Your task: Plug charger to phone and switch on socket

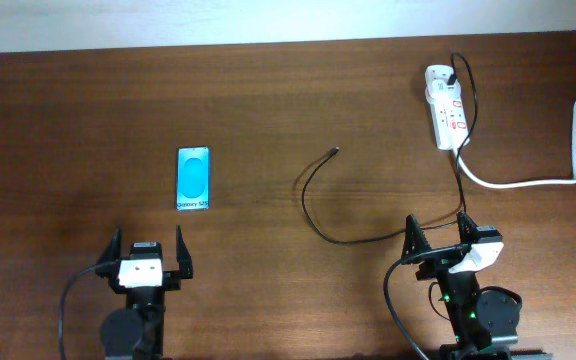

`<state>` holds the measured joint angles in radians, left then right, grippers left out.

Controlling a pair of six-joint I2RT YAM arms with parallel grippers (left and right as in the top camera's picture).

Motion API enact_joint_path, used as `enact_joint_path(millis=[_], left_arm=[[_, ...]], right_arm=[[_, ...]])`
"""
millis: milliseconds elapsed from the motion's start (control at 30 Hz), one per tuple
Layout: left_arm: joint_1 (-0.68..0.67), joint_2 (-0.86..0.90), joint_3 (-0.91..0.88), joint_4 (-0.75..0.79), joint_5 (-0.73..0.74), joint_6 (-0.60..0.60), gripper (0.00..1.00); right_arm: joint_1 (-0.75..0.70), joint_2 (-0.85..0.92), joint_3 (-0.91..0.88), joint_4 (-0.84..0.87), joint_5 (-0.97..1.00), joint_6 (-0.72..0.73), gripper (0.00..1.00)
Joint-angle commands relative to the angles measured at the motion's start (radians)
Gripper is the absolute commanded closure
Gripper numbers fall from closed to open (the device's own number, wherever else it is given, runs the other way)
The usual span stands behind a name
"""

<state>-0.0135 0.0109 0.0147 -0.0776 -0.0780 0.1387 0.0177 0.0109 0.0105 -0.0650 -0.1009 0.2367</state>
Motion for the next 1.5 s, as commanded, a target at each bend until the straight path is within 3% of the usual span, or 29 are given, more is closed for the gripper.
enact_joint_path(millis=[0, 500, 667, 867, 967, 1067, 1300, 1467], left_arm=[[0.003, -0.004, -0.005, 0.002, 0.008, 0.013, 0.01], [0.003, -0.004, -0.005, 0.002, 0.013, 0.013, 0.01], [0.003, -0.004, 0.009, 0.061, 0.275, -0.004, 0.01], [0.003, 0.031, 0.257, -0.117, 0.273, -0.022, 0.01], [0.003, 0.148, 0.415, -0.172, 0.277, -0.109, 0.01], [0.003, 0.349, 0.604, -0.249, 0.338, -0.124, 0.01], [0.003, 0.914, 1.182, -0.719, 0.375, -0.124, 0.01], [0.003, 1.091, 1.245, -0.783, 0.489, -0.124, 0.01]], right_arm=[[0.008, -0.005, -0.005, -0.007, 0.008, 0.008, 0.02], [0.008, -0.005, -0.005, -0.007, 0.008, 0.008, 0.02], [0.008, -0.005, -0.005, -0.007, 0.008, 0.008, 0.02], [0.008, -0.005, -0.005, -0.007, 0.008, 0.008, 0.02], [0.008, -0.005, -0.005, -0.007, 0.008, 0.008, 0.02], [0.008, -0.005, -0.005, -0.007, 0.008, 0.008, 0.01], [0.008, -0.005, -0.005, -0.007, 0.008, 0.008, 0.02], [0.008, -0.005, -0.005, -0.007, 0.008, 0.008, 0.01]])
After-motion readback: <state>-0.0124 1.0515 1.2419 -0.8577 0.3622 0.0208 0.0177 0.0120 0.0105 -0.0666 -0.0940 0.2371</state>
